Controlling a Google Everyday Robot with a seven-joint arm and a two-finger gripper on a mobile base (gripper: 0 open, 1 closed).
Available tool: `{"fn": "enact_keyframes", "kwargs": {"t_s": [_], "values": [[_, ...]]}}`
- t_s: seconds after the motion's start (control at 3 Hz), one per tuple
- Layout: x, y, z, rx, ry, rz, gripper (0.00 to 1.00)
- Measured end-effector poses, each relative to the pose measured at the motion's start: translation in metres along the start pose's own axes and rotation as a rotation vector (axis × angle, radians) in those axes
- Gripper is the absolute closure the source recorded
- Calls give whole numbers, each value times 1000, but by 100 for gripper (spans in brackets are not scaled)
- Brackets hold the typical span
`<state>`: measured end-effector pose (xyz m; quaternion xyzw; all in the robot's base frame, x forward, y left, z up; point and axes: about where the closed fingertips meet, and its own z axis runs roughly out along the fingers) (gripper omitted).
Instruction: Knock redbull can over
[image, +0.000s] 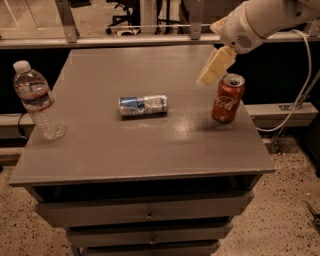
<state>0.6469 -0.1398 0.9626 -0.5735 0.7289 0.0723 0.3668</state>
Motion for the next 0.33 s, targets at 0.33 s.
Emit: {"fn": "enact_keyframes", "kwargs": {"t_s": [0.33], "values": [[4,-2,-5,11,-2,9,0]]}}
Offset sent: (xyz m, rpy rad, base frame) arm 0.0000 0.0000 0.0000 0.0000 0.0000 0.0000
